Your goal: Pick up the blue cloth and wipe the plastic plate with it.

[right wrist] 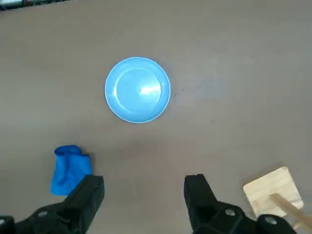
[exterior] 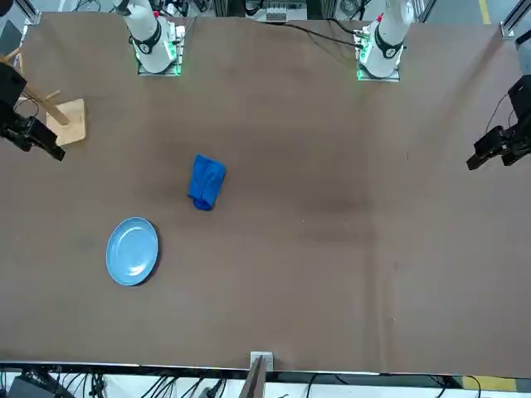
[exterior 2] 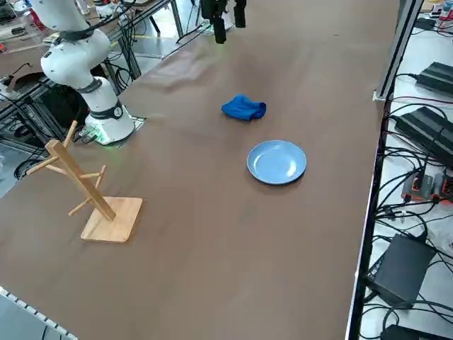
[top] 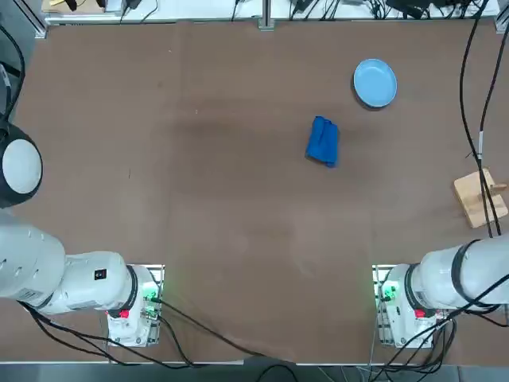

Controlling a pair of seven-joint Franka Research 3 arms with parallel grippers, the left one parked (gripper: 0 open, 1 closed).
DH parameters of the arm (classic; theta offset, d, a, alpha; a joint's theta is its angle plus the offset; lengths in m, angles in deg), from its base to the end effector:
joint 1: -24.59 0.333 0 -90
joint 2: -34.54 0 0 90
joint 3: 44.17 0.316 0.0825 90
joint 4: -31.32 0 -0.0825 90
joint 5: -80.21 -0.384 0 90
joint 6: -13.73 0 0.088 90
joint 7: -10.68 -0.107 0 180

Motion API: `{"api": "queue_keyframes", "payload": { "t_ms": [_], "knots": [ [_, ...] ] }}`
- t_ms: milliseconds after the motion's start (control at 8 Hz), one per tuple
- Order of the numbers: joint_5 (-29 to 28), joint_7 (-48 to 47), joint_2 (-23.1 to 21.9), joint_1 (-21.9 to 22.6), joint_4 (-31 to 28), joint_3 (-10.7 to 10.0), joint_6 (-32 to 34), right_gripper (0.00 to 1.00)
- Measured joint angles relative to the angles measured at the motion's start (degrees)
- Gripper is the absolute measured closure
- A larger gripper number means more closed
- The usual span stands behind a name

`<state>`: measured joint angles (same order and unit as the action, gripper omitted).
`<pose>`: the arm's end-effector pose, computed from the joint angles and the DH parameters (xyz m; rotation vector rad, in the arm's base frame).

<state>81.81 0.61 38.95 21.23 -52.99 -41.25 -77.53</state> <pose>0.5812 -0.0086 0.6299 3.1074 -0.2862 0.0722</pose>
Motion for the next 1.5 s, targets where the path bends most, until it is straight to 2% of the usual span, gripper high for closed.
{"api": "queue_keyframes", "payload": {
  "t_ms": [500,1500],
  "knots": [
    [-0.26,-0.42,-0.14,0.42,0.52,0.07,1.73,0.0],
    [-0.3,-5.2,-1.1,1.53,1.21,2.11,4.24,0.0]
  ]
}}
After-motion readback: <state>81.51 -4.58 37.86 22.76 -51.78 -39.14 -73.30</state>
